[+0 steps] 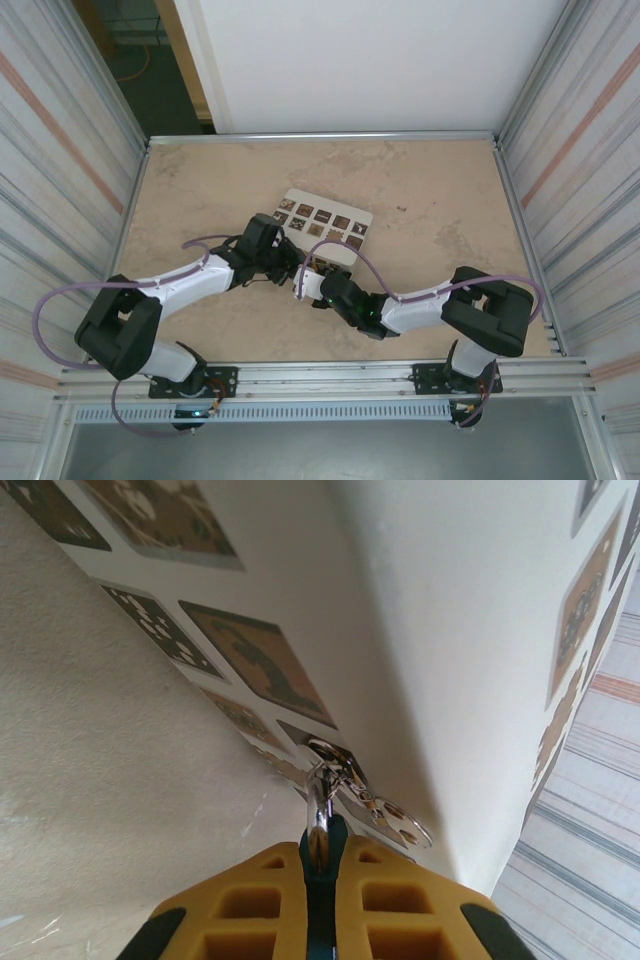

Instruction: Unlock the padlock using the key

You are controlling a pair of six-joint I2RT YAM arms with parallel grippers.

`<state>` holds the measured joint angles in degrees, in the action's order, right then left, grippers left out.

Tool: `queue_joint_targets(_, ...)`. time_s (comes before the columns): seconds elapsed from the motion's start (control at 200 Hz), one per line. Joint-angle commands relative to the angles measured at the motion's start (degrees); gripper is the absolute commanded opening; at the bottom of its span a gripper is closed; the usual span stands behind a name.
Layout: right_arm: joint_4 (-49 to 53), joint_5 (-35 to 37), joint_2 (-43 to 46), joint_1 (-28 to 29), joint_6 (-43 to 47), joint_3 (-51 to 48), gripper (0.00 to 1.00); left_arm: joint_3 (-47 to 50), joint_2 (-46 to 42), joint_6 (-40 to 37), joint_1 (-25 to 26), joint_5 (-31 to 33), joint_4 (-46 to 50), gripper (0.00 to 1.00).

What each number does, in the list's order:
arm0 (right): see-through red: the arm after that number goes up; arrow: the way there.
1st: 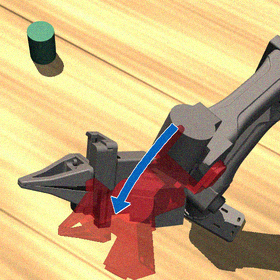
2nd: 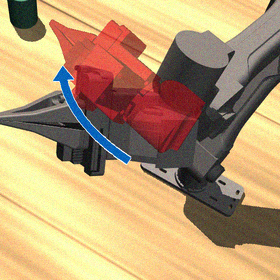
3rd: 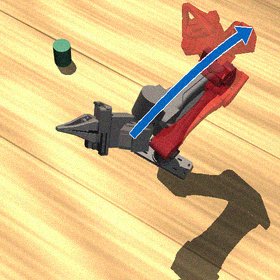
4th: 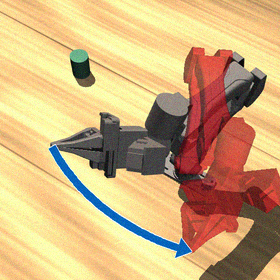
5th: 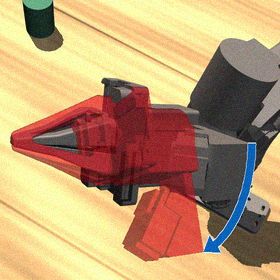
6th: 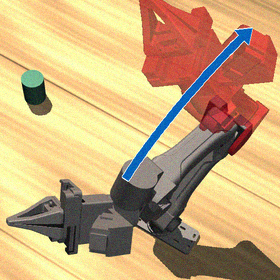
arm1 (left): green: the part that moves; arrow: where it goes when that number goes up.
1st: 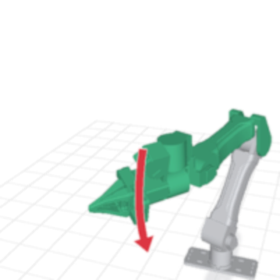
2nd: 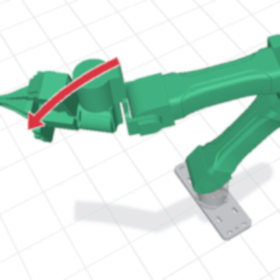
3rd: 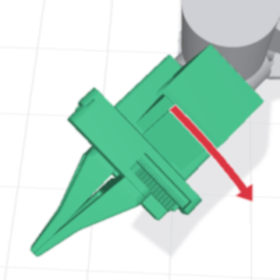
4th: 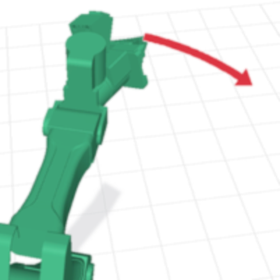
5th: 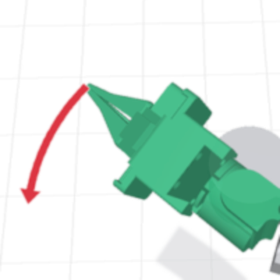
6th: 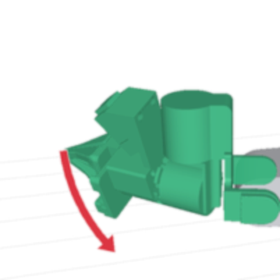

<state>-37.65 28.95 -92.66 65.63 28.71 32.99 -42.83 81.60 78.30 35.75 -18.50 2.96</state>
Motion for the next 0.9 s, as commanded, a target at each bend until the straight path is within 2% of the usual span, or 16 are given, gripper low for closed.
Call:
queue_joint_targets(0.0, -1.6, 0.9, -1.1, -0.1, -2.3, 1.5, 0.12, -0.2, -0.3, 1.1, 0.6, -1.9, -4.2, 0.00)
queue_joint_targets(0.22, -2.0, 1.4, -1.5, -0.1, -4.8, 1.4, 0.00, 0.1, -0.3, 1.4, 0.6, -2.1, -4.6, 0.00)
queue_joint_targets(0.706, -2.8, 1.5, -0.5, -0.1, -12.1, 1.4, 0.00, 1.1, -0.2, 2.3, 0.6, -2.5, -6.1, 0.00)
queue_joint_targets(0.897, -1.4, -1.5, 2.1, -1.3, -19.6, 1.5, 0.00, 1.4, 0.0, 2.9, 0.9, -2.5, -6.8, 0.00)
